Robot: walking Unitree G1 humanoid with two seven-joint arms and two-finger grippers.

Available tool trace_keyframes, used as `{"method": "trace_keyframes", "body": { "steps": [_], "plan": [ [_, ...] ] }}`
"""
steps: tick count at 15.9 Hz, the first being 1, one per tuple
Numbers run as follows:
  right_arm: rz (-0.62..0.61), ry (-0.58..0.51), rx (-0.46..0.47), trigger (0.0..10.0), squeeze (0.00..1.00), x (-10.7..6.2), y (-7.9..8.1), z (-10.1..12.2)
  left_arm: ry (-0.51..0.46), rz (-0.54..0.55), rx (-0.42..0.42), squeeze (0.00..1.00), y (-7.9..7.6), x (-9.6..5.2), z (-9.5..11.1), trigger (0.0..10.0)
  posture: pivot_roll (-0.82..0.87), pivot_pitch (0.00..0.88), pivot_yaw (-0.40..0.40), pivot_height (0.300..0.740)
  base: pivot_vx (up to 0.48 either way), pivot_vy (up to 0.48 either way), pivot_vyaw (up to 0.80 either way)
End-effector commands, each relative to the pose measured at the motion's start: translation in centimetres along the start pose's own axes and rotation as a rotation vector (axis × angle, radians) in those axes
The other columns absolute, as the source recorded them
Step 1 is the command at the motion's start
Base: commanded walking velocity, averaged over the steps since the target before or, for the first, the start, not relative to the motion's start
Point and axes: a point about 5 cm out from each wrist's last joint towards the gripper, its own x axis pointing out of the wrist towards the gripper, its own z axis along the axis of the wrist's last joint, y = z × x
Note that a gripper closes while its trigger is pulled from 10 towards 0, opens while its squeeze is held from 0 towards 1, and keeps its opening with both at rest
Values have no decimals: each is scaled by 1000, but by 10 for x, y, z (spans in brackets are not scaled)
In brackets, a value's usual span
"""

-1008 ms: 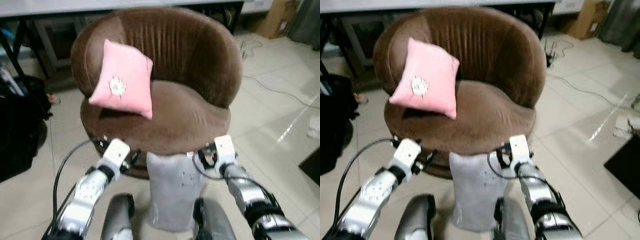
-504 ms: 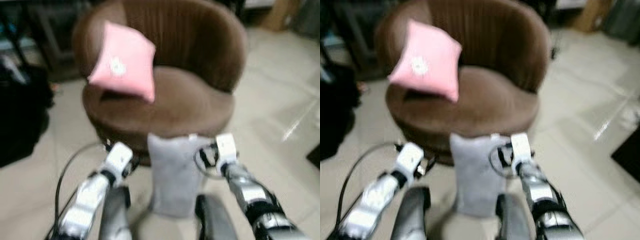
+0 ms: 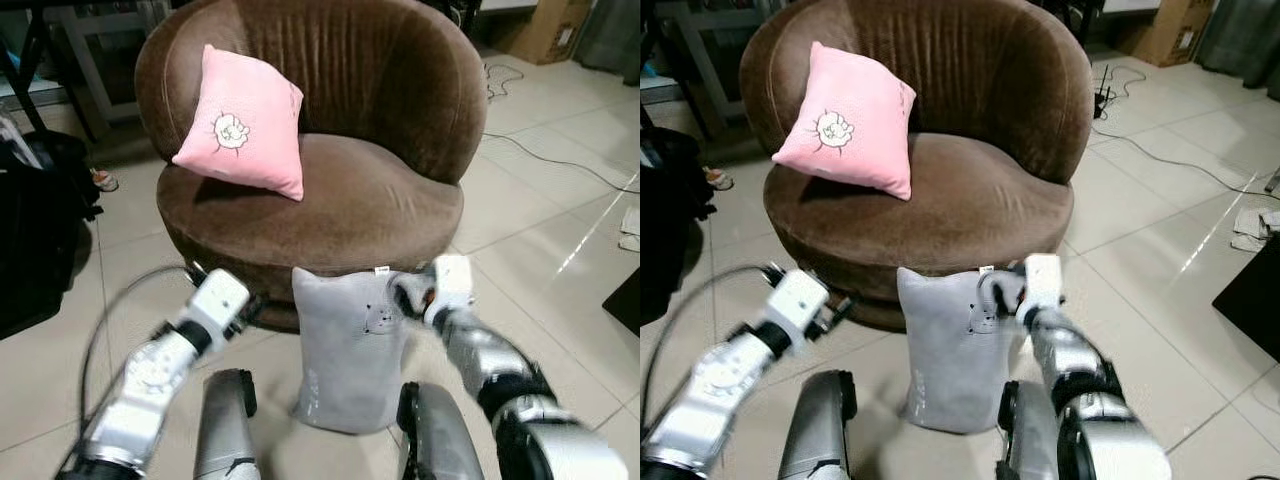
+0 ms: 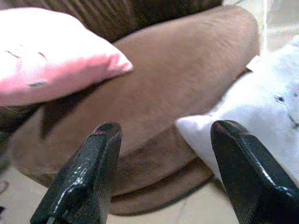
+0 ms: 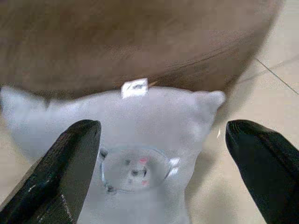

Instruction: Move the pillow to the sofa from floor

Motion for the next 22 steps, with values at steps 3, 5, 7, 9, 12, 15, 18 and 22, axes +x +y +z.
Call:
{"method": "trace_keyframes", "body": {
  "steps": [3,5,7,9,12,15,18,22],
  "plan": [
    [-127,1,204,10000,1000,0,-18,7,2,-43,-21,0,1,-15,1,10000,196,0,11,494,0,0,0],
    [-161,-3,264,10000,1000,0,-23,9,29,-73,-8,0,-1,-22,-1,10000,212,0,24,494,0,0,0],
    [-185,-12,304,10000,1000,0,-27,10,16,-69,14,0,3,-32,7,10000,277,0,32,494,0,0,0],
    [-206,-19,354,10000,1000,-1,-32,9,-14,-64,35,0,6,-39,19,10000,350,0,54,494,0,0,0],
    [-248,-32,427,10000,1000,-3,-37,8,-38,-67,48,0,9,-54,41,10000,444,8,75,494,0,0,0],
    [-279,-19,435,10000,1000,-3,-38,4,-37,-84,-9,0,15,-76,48,10000,547,43,103,494,0,0,0],
    [-333,-42,467,10000,1000,-4,-43,10,-5,-159,-45,0,19,-96,48,10000,612,74,121,494,0,0,0],
    [-404,-82,503,10000,1000,-7,-57,17,51,-220,-35,0,20,-122,54,10000,739,99,133,494,0,0,0]
  ]
}}
